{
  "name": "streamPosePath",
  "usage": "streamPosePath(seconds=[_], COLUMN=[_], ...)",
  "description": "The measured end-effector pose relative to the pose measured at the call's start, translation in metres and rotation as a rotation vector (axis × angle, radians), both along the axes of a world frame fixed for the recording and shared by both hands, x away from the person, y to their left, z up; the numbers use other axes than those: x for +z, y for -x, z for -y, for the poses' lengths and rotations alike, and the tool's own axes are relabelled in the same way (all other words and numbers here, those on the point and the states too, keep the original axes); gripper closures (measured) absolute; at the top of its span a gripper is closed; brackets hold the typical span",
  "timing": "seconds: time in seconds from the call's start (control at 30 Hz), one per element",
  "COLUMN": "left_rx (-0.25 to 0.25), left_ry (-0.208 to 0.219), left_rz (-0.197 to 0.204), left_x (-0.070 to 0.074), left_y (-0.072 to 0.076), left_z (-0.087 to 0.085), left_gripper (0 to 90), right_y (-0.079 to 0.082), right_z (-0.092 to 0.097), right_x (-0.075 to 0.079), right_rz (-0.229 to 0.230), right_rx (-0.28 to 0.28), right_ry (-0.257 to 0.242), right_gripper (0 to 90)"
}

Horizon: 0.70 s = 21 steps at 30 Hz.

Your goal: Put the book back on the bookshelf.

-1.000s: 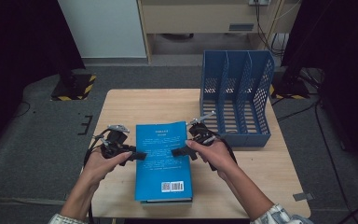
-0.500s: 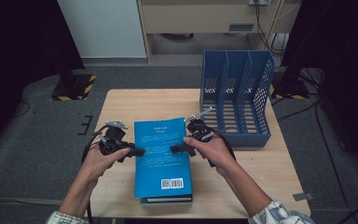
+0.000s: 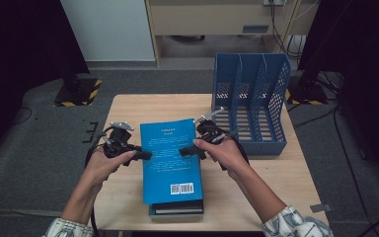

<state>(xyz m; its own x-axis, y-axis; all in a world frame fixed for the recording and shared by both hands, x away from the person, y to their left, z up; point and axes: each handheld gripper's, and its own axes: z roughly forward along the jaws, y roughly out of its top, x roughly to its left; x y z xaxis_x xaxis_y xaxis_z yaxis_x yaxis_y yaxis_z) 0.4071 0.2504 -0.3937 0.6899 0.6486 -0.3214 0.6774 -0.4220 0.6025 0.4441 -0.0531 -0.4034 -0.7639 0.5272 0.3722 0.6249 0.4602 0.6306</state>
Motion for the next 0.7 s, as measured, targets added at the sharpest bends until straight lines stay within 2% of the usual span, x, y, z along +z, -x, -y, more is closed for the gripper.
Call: streamPosePath(seconds=[0.2,0.43,0.7], left_rx=[0.003,0.008,0.006], left_ry=[0.007,-0.004,-0.004], left_rz=[0.012,0.037,0.042], left_x=[0.004,0.014,0.017], left_y=[0.000,-0.003,-0.002], left_z=[-0.001,-0.001,-0.002], left_gripper=[59.4,60.8,61.1], right_y=[0.001,-0.002,-0.001], right_z=[0.000,-0.001,-0.002], right_x=[0.006,0.016,0.021], right_rz=[0.022,0.057,0.077], right_rx=[0.002,0.003,0.007], right_ry=[0.006,0.015,0.027], right_gripper=[28.5,30.8,30.7])
